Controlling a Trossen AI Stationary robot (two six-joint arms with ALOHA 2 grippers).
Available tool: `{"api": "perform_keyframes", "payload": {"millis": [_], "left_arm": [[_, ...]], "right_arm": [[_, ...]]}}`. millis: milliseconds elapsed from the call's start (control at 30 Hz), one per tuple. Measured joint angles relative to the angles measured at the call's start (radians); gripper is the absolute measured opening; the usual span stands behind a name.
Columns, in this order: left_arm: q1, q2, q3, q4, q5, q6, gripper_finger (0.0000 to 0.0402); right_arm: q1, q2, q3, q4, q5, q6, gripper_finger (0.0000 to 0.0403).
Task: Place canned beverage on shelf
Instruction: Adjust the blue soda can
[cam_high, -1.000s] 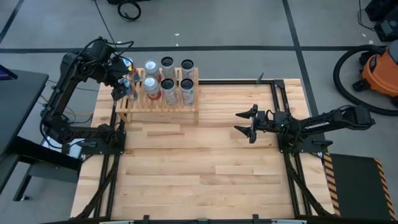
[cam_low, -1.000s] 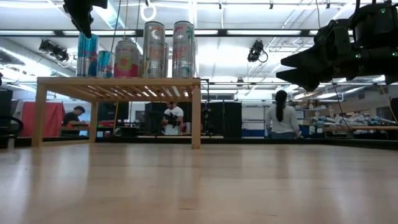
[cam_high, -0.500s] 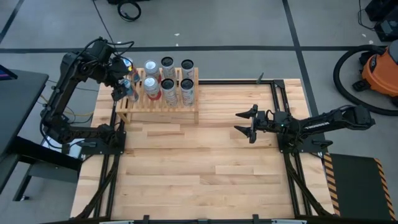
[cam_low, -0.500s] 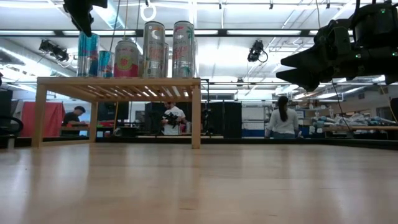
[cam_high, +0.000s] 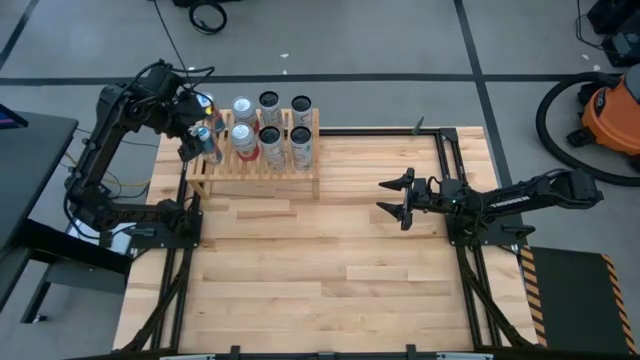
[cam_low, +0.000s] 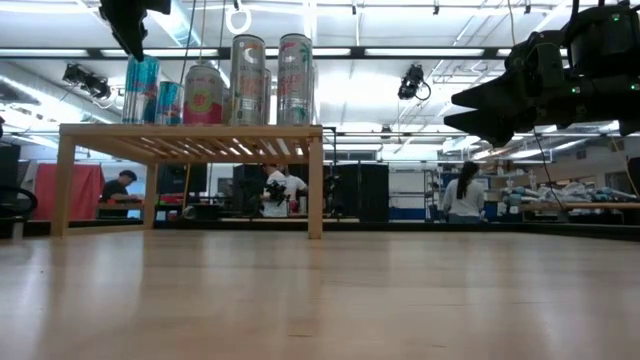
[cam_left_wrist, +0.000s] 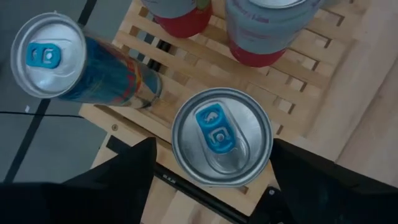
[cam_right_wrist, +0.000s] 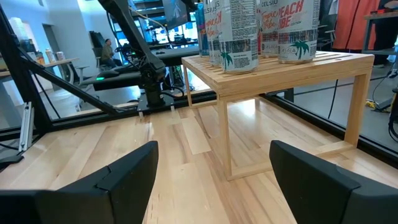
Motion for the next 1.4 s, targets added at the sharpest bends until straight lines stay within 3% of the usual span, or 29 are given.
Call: {"api": "perform_keyframes", "payload": {"millis": [667,933,1133,1300,1400], "left_arm": [[0.000,-0.216,-0.001,0.118,-0.025,-0.037,0.0314],[-0.037,-0.299,-0.001,0.147,-0.008,-0.187,0.0314],[-0.044,-0.369,-0.002,0.175,0.121,-0.242,0.0314],[-0.044,-0.449,-0.002,0.230,0.343,-0.291,0.0314],[-0.044,-0.505,-0.002,0.284,0.399,-0.327,0.0314]], "right_arm": [[0.000,0.000,0.000,0.000,0.000,0.000,0.0317],[0.000,0.000,0.000,0.000,0.000,0.000,0.0317],[0.000,0.000,0.000,0.000,0.000,0.000,0.0317],[0.000,0.000,0.000,0.000,0.000,0.000,0.0317],[0.000,0.000,0.000,0.000,0.000,0.000,0.0317]]}}
